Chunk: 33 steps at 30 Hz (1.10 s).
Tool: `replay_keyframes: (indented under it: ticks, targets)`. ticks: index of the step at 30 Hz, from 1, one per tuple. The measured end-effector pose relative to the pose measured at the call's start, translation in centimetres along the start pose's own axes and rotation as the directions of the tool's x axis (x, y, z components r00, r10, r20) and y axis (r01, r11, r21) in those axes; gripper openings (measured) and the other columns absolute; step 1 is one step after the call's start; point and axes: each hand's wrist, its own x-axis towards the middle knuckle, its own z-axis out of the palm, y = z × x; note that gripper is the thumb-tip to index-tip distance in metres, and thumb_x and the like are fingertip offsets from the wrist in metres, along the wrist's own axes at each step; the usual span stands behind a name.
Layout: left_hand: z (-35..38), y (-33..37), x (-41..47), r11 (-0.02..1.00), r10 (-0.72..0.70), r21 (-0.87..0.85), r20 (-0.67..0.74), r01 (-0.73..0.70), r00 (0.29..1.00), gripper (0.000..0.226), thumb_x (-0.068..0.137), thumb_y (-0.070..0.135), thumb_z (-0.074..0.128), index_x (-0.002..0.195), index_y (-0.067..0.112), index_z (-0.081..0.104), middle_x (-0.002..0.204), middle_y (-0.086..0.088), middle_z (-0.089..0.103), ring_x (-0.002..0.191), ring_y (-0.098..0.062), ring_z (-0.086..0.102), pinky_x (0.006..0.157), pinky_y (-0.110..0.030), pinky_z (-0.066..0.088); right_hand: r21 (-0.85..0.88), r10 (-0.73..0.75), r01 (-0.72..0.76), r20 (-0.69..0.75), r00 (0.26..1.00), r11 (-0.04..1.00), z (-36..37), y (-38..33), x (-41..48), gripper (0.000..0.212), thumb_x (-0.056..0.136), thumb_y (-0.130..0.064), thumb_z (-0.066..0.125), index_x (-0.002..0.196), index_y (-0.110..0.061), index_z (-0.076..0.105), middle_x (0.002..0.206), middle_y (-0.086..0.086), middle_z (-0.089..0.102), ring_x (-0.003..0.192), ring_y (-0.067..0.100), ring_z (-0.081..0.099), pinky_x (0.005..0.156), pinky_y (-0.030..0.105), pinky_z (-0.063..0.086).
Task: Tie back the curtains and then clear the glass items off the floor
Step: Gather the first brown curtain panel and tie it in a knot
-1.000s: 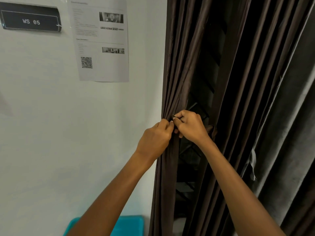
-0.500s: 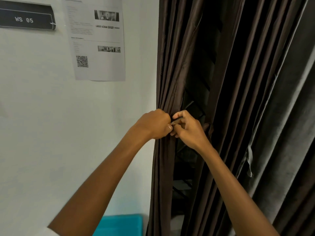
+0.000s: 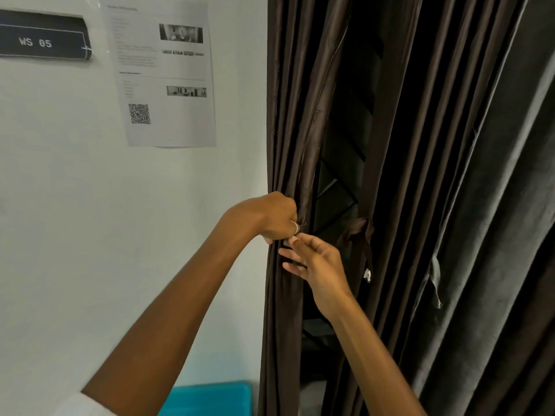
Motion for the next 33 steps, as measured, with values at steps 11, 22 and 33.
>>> replay_keyframes:
  ticks: [11, 22, 33]
  targets:
    - [3.4, -1.2, -1.6, 0.994, -0.019, -0.103, -0.411, -0.026, 0.911, 0.036, 0.096, 0.012, 0.054, 0.130, 0.019, 0.065, 0.125, -0.002, 0.064, 0.112, -0.019, 0.061, 0.092, -0.029, 0.051, -0.005, -0.026, 0.026, -0.097, 0.995, 1.000, -0.8, -0.1, 1.7, 0.019, 0.094, -0.014, 0.071, 0.111, -0.005, 0.071, 0.100, 0.012, 0.074, 0.088, 0.016, 0.074, 0.074, 0.026, 0.059]
    - [7.4, -2.3, -0.2, 0.963, -0.153, -0.269, -0.566, -0.006, 0.810, 0.033, 0.099, 0.023, 0.060, 0.131, 0.021, 0.064, 0.123, 0.000, 0.064, 0.106, -0.017, 0.064, 0.086, -0.021, 0.046, -0.007, -0.109, 0.108, -0.035, 0.993, 0.994, -0.5, 0.3, 3.3, 0.007, 0.097, -0.006, 0.065, 0.101, -0.007, 0.070, 0.108, 0.010, 0.076, 0.106, 0.023, 0.072, 0.090, 0.031, 0.056]
    - [7.1, -3.2, 1.1, 0.964, -0.126, -0.263, -0.609, -0.050, 0.783, 0.030, 0.094, 0.029, 0.068, 0.124, 0.025, 0.068, 0.120, 0.005, 0.062, 0.101, -0.012, 0.064, 0.081, -0.021, 0.048, 0.219, -0.122, 0.130, -0.049, 0.991, 0.967, -0.2, 0.2, 3.8, 0.013, 0.094, 0.006, 0.062, 0.090, -0.005, 0.067, 0.102, 0.014, 0.076, 0.101, 0.024, 0.074, 0.099, 0.036, 0.055]
